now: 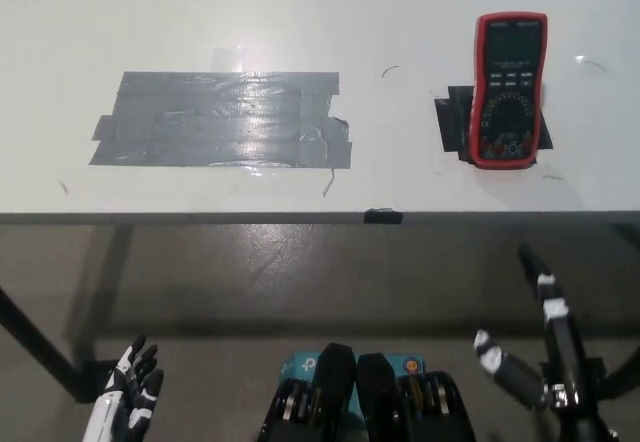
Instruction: The robot first picks the multimeter with right hand and then unfolds the black stand on the back of it using left hand
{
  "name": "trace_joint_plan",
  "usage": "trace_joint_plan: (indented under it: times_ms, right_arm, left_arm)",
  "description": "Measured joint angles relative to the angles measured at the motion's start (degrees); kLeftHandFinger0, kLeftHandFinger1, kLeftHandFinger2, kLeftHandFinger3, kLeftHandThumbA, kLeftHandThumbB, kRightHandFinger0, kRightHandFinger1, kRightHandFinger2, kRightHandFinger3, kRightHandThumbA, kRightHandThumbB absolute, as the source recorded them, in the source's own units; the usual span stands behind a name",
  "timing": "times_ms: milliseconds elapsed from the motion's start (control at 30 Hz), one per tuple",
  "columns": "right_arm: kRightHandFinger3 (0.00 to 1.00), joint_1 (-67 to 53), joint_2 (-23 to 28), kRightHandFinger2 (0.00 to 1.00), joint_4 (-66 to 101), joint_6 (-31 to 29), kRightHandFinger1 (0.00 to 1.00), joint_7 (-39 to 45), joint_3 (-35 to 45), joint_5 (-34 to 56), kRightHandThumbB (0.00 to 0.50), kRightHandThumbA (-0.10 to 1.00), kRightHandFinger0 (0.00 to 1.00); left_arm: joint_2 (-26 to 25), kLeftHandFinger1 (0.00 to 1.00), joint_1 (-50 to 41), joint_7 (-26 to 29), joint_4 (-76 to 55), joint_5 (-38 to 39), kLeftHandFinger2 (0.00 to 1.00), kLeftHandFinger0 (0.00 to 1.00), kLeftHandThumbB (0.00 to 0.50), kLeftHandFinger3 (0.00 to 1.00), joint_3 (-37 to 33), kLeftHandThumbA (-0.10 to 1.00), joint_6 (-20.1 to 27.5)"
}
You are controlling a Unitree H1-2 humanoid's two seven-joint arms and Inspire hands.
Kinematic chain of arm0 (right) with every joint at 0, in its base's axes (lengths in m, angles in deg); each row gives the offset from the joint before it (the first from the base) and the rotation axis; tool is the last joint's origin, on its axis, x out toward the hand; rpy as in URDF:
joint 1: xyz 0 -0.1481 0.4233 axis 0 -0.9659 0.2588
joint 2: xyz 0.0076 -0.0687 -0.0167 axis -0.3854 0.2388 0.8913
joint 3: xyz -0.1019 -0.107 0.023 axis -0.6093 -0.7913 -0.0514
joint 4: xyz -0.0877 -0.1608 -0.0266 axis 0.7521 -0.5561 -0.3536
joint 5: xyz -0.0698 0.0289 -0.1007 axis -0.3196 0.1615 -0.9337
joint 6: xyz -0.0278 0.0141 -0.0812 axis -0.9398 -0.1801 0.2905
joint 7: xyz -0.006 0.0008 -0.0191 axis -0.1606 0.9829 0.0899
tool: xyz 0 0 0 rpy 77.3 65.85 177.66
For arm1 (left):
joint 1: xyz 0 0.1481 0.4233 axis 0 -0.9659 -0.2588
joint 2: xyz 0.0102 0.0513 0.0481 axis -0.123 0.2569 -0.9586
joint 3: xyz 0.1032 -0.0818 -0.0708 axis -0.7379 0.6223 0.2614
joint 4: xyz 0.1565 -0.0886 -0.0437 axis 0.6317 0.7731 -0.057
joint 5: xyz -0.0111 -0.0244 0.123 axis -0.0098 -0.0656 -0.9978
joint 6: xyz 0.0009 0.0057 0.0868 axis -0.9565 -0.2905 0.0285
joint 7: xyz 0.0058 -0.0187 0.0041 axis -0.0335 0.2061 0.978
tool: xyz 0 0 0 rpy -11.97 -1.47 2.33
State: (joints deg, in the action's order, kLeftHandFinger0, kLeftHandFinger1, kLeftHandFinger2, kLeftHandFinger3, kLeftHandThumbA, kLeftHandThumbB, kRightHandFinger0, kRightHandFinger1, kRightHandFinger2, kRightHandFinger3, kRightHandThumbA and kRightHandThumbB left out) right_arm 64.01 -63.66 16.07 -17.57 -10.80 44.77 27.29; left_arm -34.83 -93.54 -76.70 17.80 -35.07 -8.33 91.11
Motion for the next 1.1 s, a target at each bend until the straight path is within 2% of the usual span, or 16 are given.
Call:
trace_joint_plan:
  times_ms: [167,200,233,267,300,367,533,600,733,767,900,933,1100]
  right_arm:
    - [1.0,5.9,-2.5,1.0,5.0,4.7,1.0,-1.2,1.8,-6.3,0.5,0.73,1.0]
    - [1.0,6.7,-2.7,1.0,5.2,5.0,1.0,-1.3,1.9,-6.8,0.448,0.74,1.0]
    - [1.0,9.5,-3.1,1.0,5.6,6.6,1.0,-1.7,2.7,-8.5,0.497,0.74,1.0]
    - [1.0,11.2,-3.2,1.0,5.7,7.4,1.0,-2.0,3.1,-9.5,0.499,0.74,1.0]
    - [1.0,14.2,-3.4,1.0,5.6,9.1,1.0,-2.6,4.0,-11.1,0.5,0.79,1.0]
    - [1.0,19.3,-3.5,1.0,5.2,11.5,1.0,-3.8,5.3,-13.5,0.477,0.84,1.0]
    - [1.0,30.8,-3.6,1.0,-0.5,16.5,1.0,-8.6,7.5,-18.9,0.431,0.81,1.0]
    - [1.0,34.0,-3.7,1.0,-3.7,18.3,1.0,-10.5,8.0,-20.3,0.429,0.81,1.0]
    - [1.0,38.8,-4.0,1.0,-9.9,21.6,1.0,-14.4,9.0,-22.2,0.397,0.82,1.0]
    - [1.0,39.9,-4.0,1.0,-11.9,22.4,1.0,-15.1,9.2,-22.2,0.391,0.91,1.0]
    - [1.0,44.1,-3.7,1.0,-19.3,24.5,1.0,-17.6,10.2,-22.0,0.394,0.93,1.0]
    - [1.0,44.7,-3.7,1.0,-20.1,24.8,1.0,-18.2,10.3,-21.9,0.396,1.0,1.0]
    - [1.0,48.5,-3.1,1.0,-27.5,25.9,1.0,-19.8,10.7,-20.7,0.408,1.0,1.0]
  left_arm:
    - [0.0,1.0,-0.3,0.0,0.0,0.0,1.0,1.0,0.044,1.0,0.2,0.83,0.0]
    - [0.0,1.0,-0.3,0.0,0.0,0.0,1.0,1.0,0.043,1.0,0.3,0.83,0.0]
    - [0.0,1.0,-0.5,0.0,0.0,0.0,1.0,1.0,0.053,1.0,0.4,0.83,0.1]
    - [0.0,1.0,-0.6,0.0,0.0,0.0,1.0,1.0,0.053,1.0,0.4,0.83,0.1]
    - [0.0,1.0,-0.9,0.0,-0.1,0.0,1.0,1.0,0.049,1.0,0.5,0.83,0.2]
    - [0.0,1.0,-1.2,0.0,-0.4,0.0,1.0,1.0,0.051,1.0,0.7,0.82,0.2]
    - [0.0,1.0,-1.5,0.0,-0.7,0.0,1.0,1.0,0.042,1.0,1.2,0.81,0.8]
    - [0.0,1.0,-1.5,0.0,-0.8,0.0,1.0,1.0,0.041,1.0,1.3,0.82,1.0]
    - [0.0,1.0,-1.8,0.0,-0.9,0.0,1.0,1.0,0.039,1.0,1.4,0.82,1.6]
    - [0.0,1.0,-1.8,0.0,-0.9,0.0,1.0,1.0,0.042,1.0,1.4,0.82,1.7]
    - [0.0,1.0,-1.8,0.0,-1.0,0.0,1.0,1.0,0.043,1.0,1.4,0.82,2.0]
    - [0.0,1.0,-1.8,0.0,-1.1,0.0,1.0,1.0,0.043,1.0,1.5,0.82,2.0]
    - [0.0,1.0,-1.8,0.0,-1.3,0.0,1.0,1.0,0.043,1.0,1.5,0.82,2.1]
